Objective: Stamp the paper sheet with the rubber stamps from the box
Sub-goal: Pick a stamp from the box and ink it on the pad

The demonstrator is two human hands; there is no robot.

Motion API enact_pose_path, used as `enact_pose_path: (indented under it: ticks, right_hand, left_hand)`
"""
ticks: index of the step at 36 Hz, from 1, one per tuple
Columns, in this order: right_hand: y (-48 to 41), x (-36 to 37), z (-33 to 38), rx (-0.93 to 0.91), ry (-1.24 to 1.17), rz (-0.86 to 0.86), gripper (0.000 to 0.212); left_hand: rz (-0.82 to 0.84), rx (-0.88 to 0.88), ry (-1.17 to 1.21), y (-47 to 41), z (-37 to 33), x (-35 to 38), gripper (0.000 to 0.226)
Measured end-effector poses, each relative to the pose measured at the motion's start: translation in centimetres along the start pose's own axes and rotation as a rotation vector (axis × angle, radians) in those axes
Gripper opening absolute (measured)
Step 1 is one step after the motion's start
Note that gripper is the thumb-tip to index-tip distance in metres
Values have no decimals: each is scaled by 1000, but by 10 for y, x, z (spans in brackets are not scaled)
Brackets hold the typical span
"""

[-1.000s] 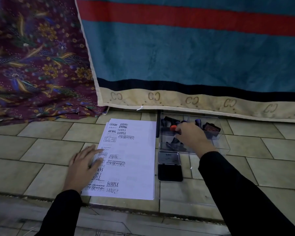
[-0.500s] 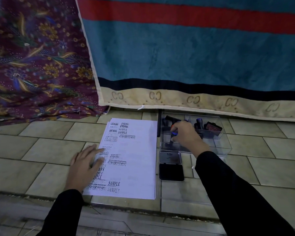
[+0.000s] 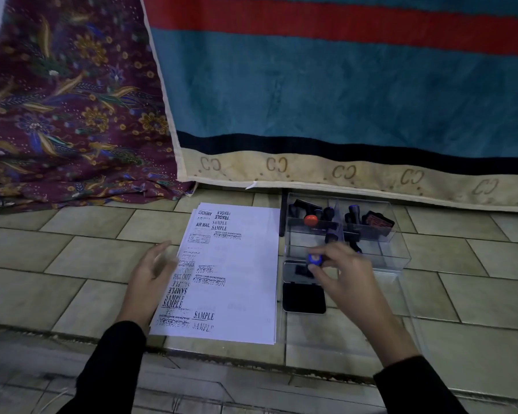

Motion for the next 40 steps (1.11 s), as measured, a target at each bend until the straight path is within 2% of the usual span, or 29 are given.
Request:
enact_pose_path:
  ticks: [5, 8, 10, 13, 17, 27, 31, 34, 37, 40]
  right_hand:
    - [21, 15, -4, -20, 30, 73, 24]
    - [26, 20, -4, -35, 33, 92, 26]
    - [29, 21, -2, -48, 53, 109, 28]
    - [32, 22, -2, -56, 71, 118, 30]
    - [34, 22, -2, -59, 64, 98, 29]
    - [34, 24, 0, -39, 76, 66, 30]
    - [35, 26, 0, -33, 64, 79, 31]
    - [36, 26, 0, -38, 50, 76, 33]
    - [34, 26, 5, -50, 41, 36, 28]
    - [30, 34, 19, -55, -20, 18, 27]
  left_hand:
    - [120, 261, -255, 16, -39, 51, 39]
    - [238, 495, -460, 45, -66, 104, 54]
    - [331, 574, -541, 61, -72, 136, 63]
    - [363, 655, -615, 77, -75, 168, 70]
    - [361, 643, -681, 77, -66, 182, 71]
    - [361, 583, -677, 74, -60, 185, 67]
    - [390, 585, -649, 75, -63, 184, 69]
    - [401, 598, -538, 76, -69, 173, 69]
    - [314, 618, -415, 72, -77, 145, 56]
    - [167, 549, -374, 53, -68, 101, 44]
Point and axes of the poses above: each hand's wrist, its own y-axis away from the middle knuckle, its own x-axis out of the palm, z = x × y, the point moved 7 cm from there along -y, towards the middle knuckle, and after that the axes turned 6 degrees about -y, right-handed, at the moved point
